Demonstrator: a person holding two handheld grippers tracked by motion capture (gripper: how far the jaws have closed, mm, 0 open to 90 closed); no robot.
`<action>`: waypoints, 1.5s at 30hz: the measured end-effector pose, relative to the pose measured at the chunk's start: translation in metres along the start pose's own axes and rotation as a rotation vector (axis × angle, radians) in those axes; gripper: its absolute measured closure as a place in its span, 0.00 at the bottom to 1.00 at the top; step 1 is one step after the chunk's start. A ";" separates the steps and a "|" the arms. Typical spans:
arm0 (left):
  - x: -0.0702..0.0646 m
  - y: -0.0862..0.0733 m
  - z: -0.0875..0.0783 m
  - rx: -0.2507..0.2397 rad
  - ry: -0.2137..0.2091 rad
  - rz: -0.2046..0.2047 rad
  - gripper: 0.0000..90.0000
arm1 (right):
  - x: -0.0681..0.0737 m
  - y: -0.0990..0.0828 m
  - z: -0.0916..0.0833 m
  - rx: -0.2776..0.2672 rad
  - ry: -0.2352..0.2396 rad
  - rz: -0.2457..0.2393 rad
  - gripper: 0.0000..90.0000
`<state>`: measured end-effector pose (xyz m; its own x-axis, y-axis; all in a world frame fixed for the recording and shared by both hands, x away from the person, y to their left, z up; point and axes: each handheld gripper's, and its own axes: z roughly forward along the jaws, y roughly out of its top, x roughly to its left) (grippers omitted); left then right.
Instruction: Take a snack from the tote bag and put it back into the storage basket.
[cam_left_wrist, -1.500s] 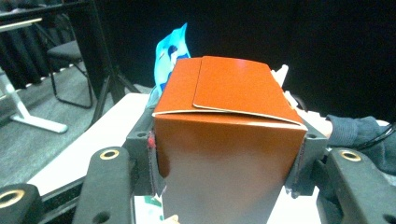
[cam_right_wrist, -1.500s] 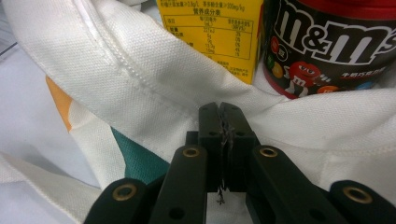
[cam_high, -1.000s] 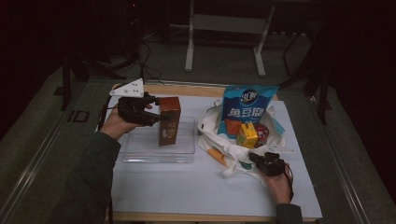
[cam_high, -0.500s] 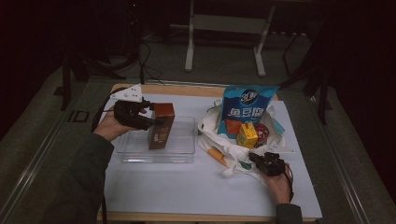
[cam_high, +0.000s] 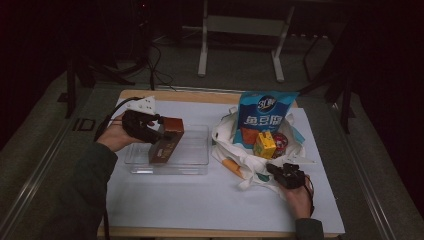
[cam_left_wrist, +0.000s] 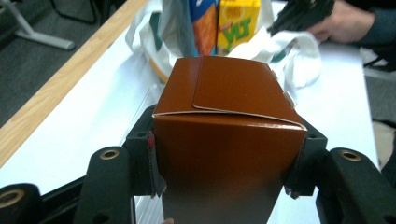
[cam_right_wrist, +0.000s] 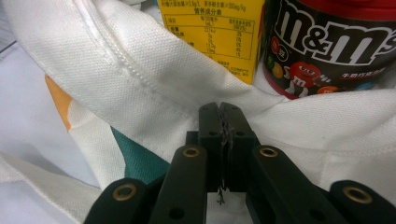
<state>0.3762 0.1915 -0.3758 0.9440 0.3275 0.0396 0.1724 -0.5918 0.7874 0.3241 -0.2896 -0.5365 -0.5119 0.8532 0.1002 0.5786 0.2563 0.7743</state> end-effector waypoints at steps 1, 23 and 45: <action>0.000 -0.001 0.000 0.009 0.002 -0.001 0.48 | 0.000 0.000 0.000 0.000 0.000 -0.001 0.98; -0.006 0.003 0.029 0.200 -0.053 0.027 0.45 | 0.001 0.000 0.000 0.000 -0.005 -0.005 0.98; -0.027 0.016 0.100 0.282 -0.129 0.019 0.40 | 0.000 0.000 0.000 0.000 -0.001 -0.002 0.98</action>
<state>0.3813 0.0998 -0.4255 0.9727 0.2288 -0.0397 0.2082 -0.7837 0.5852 0.3240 -0.2896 -0.5365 -0.5125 0.8531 0.0977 0.5775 0.2582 0.7745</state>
